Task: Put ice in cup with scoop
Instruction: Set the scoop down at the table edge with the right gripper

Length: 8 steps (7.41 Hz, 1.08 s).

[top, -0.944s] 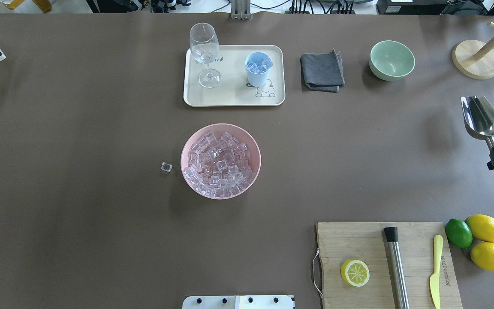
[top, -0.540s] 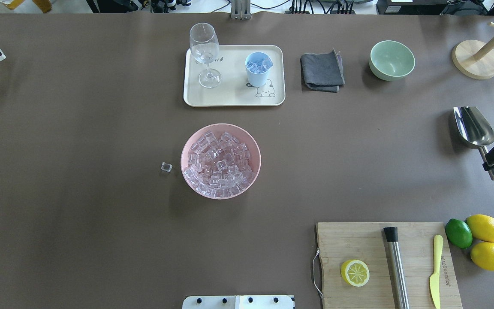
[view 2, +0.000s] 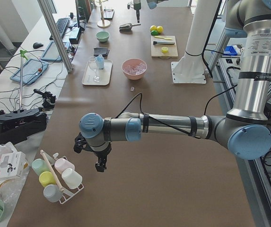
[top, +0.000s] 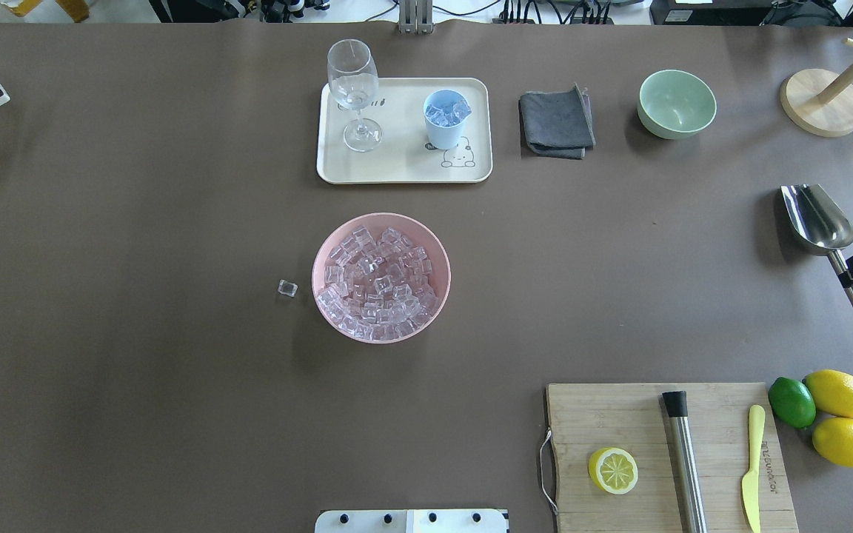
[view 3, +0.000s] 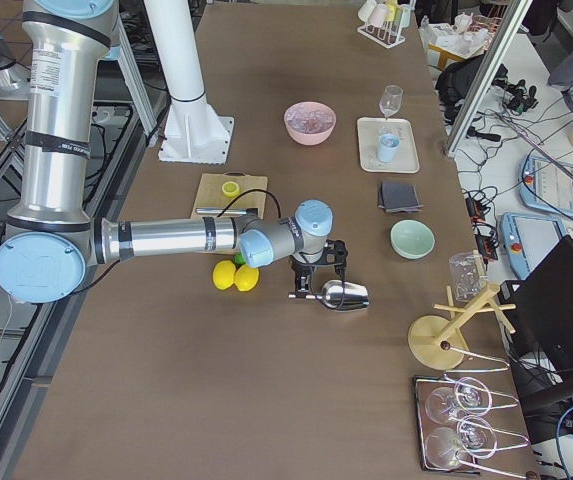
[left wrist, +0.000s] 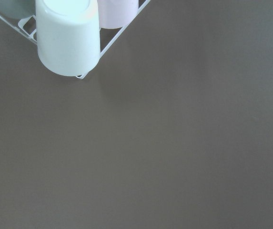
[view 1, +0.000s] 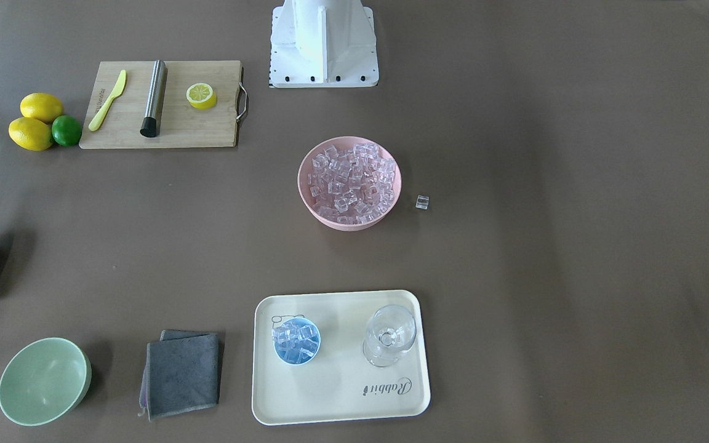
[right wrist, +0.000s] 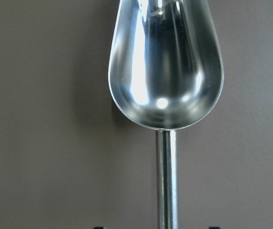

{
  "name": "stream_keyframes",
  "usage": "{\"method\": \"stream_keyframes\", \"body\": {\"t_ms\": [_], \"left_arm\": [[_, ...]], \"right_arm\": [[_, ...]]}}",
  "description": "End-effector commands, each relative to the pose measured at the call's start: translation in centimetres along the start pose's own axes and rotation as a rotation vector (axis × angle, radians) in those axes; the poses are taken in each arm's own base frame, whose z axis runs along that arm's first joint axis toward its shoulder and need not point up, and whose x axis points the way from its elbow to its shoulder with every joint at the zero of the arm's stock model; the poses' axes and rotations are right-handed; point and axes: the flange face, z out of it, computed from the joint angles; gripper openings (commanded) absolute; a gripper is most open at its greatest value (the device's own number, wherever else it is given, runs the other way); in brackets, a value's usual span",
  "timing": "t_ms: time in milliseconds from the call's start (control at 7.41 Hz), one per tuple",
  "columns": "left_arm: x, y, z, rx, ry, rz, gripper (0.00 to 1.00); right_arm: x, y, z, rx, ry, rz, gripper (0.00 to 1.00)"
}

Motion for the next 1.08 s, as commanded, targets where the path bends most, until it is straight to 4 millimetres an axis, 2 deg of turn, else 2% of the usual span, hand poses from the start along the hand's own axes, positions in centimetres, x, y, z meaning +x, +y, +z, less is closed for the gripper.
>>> {"method": "stream_keyframes", "body": {"t_ms": [0,270,405,540,944], "left_arm": [[0.0,0.0,0.0,-0.001,0.0,-0.001,0.99],[0.2,-0.1,0.0,0.0,0.0,0.003,0.99],[0.1,-0.1,0.0,-0.001,0.0,0.002,0.99],[0.2,-0.1,0.1,-0.002,0.0,0.003,0.99],[0.3,-0.2,0.1,-0.002,-0.001,0.005,0.99]], "right_arm": [[5.2,-0.9,-6.0,0.017,0.034,-0.037,0.99],[9.0,0.8,-11.8,0.043,0.039,-0.01,0.99],[10.8,1.8,-13.6,0.042,0.037,0.016,0.99],[12.5,2.7,-14.5,0.044,0.033,0.026,0.99],[13.1,2.8,-14.4,0.044,0.049,0.022,0.99]]}}
